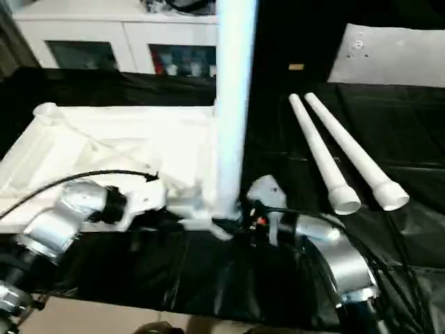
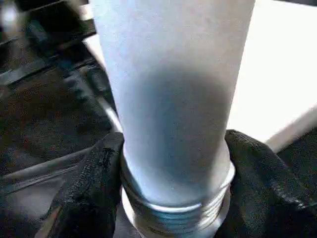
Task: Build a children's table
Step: Rotate leg to tighten
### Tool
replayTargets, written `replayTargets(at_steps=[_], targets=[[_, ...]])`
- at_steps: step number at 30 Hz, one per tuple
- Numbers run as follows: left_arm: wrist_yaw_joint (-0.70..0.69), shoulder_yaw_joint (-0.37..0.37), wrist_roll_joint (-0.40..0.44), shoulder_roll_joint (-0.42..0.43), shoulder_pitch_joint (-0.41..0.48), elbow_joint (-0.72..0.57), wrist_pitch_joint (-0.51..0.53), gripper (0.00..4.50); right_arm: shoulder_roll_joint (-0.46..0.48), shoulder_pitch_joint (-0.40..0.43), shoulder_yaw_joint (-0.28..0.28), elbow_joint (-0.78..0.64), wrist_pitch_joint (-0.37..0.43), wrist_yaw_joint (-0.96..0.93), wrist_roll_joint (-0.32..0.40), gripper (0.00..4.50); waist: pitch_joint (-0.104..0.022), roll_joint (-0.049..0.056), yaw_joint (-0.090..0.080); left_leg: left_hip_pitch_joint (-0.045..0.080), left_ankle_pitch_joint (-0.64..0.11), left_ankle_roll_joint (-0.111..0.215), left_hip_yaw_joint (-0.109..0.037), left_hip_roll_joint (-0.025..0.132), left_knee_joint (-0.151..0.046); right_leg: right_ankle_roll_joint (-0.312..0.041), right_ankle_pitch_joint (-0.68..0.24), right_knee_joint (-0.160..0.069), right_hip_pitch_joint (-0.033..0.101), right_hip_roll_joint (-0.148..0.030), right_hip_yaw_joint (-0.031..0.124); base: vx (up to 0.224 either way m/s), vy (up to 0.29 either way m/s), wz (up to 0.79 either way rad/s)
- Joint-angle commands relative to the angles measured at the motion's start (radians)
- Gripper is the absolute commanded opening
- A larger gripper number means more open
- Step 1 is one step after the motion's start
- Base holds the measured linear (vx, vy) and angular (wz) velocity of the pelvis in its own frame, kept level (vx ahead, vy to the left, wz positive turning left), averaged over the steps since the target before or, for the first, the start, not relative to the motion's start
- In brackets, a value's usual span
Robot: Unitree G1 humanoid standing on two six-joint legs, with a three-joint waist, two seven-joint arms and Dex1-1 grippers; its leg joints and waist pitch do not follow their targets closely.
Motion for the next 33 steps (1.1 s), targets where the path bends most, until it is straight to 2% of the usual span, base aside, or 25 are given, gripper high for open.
replayTargets(at_steps=[1,2,3,4,7,8,9,10,11,13,14,15,18,19,20,21,24,25,26,27,28,29,30,32,33], targets=[[0.206,0.068,-0.007,-0.061,0.004,-0.020,0.099,0.00,0.066,0.023,0.054,-0.022,-0.001,-0.077,-0.016,2.74,-0.039,-0.009,-0.015,0.005,-0.224,0.007,-0.041,0.092,-0.089,-0.187,-0.423,-0.098,0.038,-0.107,0.063,0.000,0.000,0.00],[0.250,0.083,-0.011,-0.094,0.011,-0.037,0.143,0.00,0.107,0.026,0.048,-0.008,0.000,-0.145,-0.035,2.74,-0.040,-0.012,-0.022,0.002,-0.221,0.005,-0.043,0.088,-0.091,-0.168,-0.439,-0.099,0.038,-0.104,0.063,0.000,0.000,0.00],[0.272,0.090,-0.012,-0.110,0.015,-0.045,0.164,0.00,0.128,0.026,0.045,0.000,0.003,-0.178,-0.043,2.74,-0.039,-0.010,-0.030,-0.001,-0.214,0.014,-0.045,0.086,-0.092,-0.160,-0.435,-0.101,0.037,-0.103,0.062,0.000,0.000,0.00],[0.276,0.092,-0.013,-0.114,0.016,-0.046,0.169,0.00,0.132,0.026,0.044,0.002,0.003,-0.185,-0.045,2.74,-0.040,-0.010,-0.035,-0.002,-0.211,0.017,-0.044,0.086,-0.091,-0.159,-0.430,-0.102,0.037,-0.102,0.064,0.000,0.000,0.00],[0.387,0.134,-0.016,-0.203,0.017,-0.069,0.233,0.00,0.227,0.004,0.019,0.045,0.026,-0.312,-0.057,2.73,-0.040,-0.013,-0.045,-0.001,-0.212,0.030,-0.043,0.082,-0.088,-0.158,-0.438,-0.107,0.032,-0.101,0.063,0.000,0.000,0.00],[0.436,0.154,-0.016,-0.245,0.013,-0.077,0.260,0.00,0.268,-0.014,0.001,0.067,0.035,-0.365,-0.053,2.73,-0.040,-0.013,-0.053,-0.006,-0.198,0.036,-0.043,0.080,-0.089,-0.161,-0.431,-0.106,0.034,-0.101,0.063,0.000,0.000,0.00],[0.474,0.168,-0.016,-0.277,0.008,-0.082,0.279,0.00,0.301,-0.032,-0.015,0.088,0.043,-0.411,-0.050,2.73,-0.040,-0.009,-0.057,-0.007,-0.190,0.036,-0.045,0.082,-0.089,-0.166,-0.414,-0.105,0.033,-0.099,0.061,0.000,0.000,0.00],[0.494,0.176,-0.016,-0.292,0.004,-0.085,0.290,0.00,0.312,-0.044,-0.022,0.100,0.046,-0.433,-0.053,2.73,-0.044,-0.011,-0.056,-0.006,-0.181,0.039,-0.045,0.081,-0.088,-0.166,-0.398,-0.105,0.035,-0.098,0.060,0.000,0.000,0.00],[0.531,0.190,-0.014,-0.319,-0.003,-0.093,0.310,0.00,0.335,-0.068,-0.036,0.126,0.053,-0.477,-0.059,2.73,-0.046,-0.010,-0.059,-0.012,-0.151,0.045,-0.045,0.082,-0.089,-0.175,-0.339,-0.099,0.040,-0.097,0.060,0.000,0.000,0.00],[0.550,0.192,-0.007,-0.330,-0.005,-0.105,0.326,0.00,0.351,-0.081,-0.046,0.142,0.063,-0.501,-0.064,2.73,-0.053,-0.010,-0.060,-0.012,-0.102,0.064,-0.042,0.083,-0.084,-0.200,-0.238,-0.091,0.042,-0.097,0.061,0.000,0.000,0.00],[0.538,0.174,0.010,-0.316,0.001,-0.121,0.334,0.00,0.358,-0.086,-0.046,0.152,0.069,-0.515,-0.077,2.73,-0.056,-0.015,-0.061,-0.013,-0.086,0.072,-0.041,0.082,-0.083,-0.205,-0.212,-0.090,0.044,-0.097,0.060,0.057,-0.001,0.02],[0.532,0.168,0.014,-0.310,0.004,-0.124,0.336,0.00,0.357,-0.085,-0.045,0.152,0.071,-0.516,-0.081,2.73,-0.060,-0.010,-0.058,-0.017,-0.027,0.102,-0.039,0.080,-0.076,-0.221,-0.125,-0.080,0.045,-0.098,0.060,0.000,0.000,0.00],[0.507,0.130,0.043,-0.271,0.015,-0.140,0.337,0.00,0.362,-0.077,-0.050,0.154,0.060,-0.515,-0.082,2.73,-0.068,-0.009,-0.056,-0.022,0.049,0.144,-0.039,0.081,-0.067,-0.239,-0.007,-0.065,0.048,-0.098,0.057,0.000,0.000,0.00],[0.500,0.123,0.048,-0.261,0.017,-0.141,0.337,0.00,0.361,-0.076,-0.052,0.154,0.059,-0.515,-0.083,3.08,-0.069,-0.009,-0.055,-0.025,0.078,0.165,-0.039,0.082,-0.064,-0.246,0.034,-0.059,0.047,-0.098,0.055,0.000,0.000,0.00],[0.471,0.099,0.065,-0.226,0.025,-0.147,0.335,0.00,0.359,-0.072,-0.060,0.151,0.054,-0.515,-0.088,3.29,-0.064,-0.006,-0.056,-0.025,0.058,0.175,-0.039,0.083,-0.066,-0.246,0.005,-0.065,0.044,-0.097,0.052,0.000,0.000,0.00],[0.471,0.099,0.065,-0.226,0.025,-0.147,0.335,0.00,0.359,-0.072,-0.060,0.151,0.054,-0.515,-0.088,3.43,-0.062,-0.007,-0.056,-0.024,0.037,0.173,-0.038,0.083,-0.067,-0.244,-0.023,-0.069,0.044,-0.098,0.052,0.000,0.000,0.00],[0.442,0.075,0.077,-0.183,0.031,-0.151,0.329,0.00,0.344,-0.073,-0.070,0.150,0.038,-0.522,-0.100,3.65,-0.055,-0.007,-0.066,-0.022,-0.054,0.124,-0.038,0.084,-0.076,-0.226,-0.160,-0.084,0.045,-0.096,0.052,0.000,0.000,0.00],[0.442,0.075,0.078,-0.182,0.031,-0.151,0.328,0.00,0.343,-0.073,-0.071,0.150,0.037,-0.523,-0.101,3.74,-0.055,-0.006,-0.067,-0.020,-0.068,0.113,-0.038,0.085,-0.077,-0.222,-0.179,-0.087,0.043,-0.097,0.053,0.000,0.000,0.00],[0.401,0.047,0.090,-0.136,0.027,-0.137,0.261,0.00,0.328,-0.064,-0.081,0.124,0.030,-0.515,-0.097,3.81,-0.052,-0.004,-0.072,-0.017,-0.105,0.092,-0.040,0.086,-0.081,-0.206,-0.229,-0.093,0.041,-0.094,0.053,0.000,0.000,0.00],[0.382,0.040,0.088,-0.117,0.024,-0.127,0.241,0.00,0.320,-0.055,-0.086,0.104,0.027,-0.501,-0.088,3.88,-0.052,-0.003,-0.073,-0.017,-0.110,0.087,-0.041,0.086,-0.082,-0.201,-0.235,-0.091,0.040,-0.094,0.055,0.000,0.000,0.00],[0.382,0.040,0.088,-0.117,0.024,-0.127,0.241,0.00,0.320,-0.055,-0.086,0.104,0.027,-0.501,-0.088,3.98,-0.054,-0.002,-0.074,-0.016,-0.112,0.078,-0.039,0.087,-0.082,-0.197,-0.223,-0.089,0.040,-0.093,0.057,0.000,0.000,0.00],[0.349,0.027,0.095,-0.080,0.014,-0.101,0.174,0.00,0.306,-0.037,-0.095,0.063,0.031,-0.480,-0.070,4.09,-0.055,-0.002,-0.070,-0.016,-0.100,0.081,-0.041,0.085,-0.081,-0.196,-0.199,-0.090,0.041,-0.092,0.056,0.000,0.000,0.00],[0.349,0.027,0.095,-0.080,0.014,-0.101,0.174,0.00,0.306,-0.037,-0.095,0.063,0.031,-0.480,-0.070,4.17,-0.058,-0.002,-0.071,-0.016,-0.084,0.081,-0.038,0.086,-0.079,-0.198,-0.168,-0.084,0.042,-0.093,0.059,0.000,0.000,0.00],[0.292,0.009,0.092,-0.040,0.004,-0.080,0.102,0.00,0.287,-0.017,-0.099,0.035,0.024,-0.463,-0.071,4.31,-0.061,0.000,-0.070,-0.015,-0.046,0.092,-0.040,0.087,-0.078,-0.219,-0.082,-0.074,0.041,-0.093,0.056,0.000,0.000,0.00],[0.186,-0.009,0.075,0.006,-0.011,-0.051,-0.016,0.00,0.248,0.016,-0.100,-0.001,0.006,-0.432,-0.076,4.41,-0.062,-0.005,-0.067,-0.017,-0.029,0.104,-0.040,0.085,-0.076,-0.222,-0.052,-0.072,0.044,-0.094,0.056,0.000,0.000,0.00]])
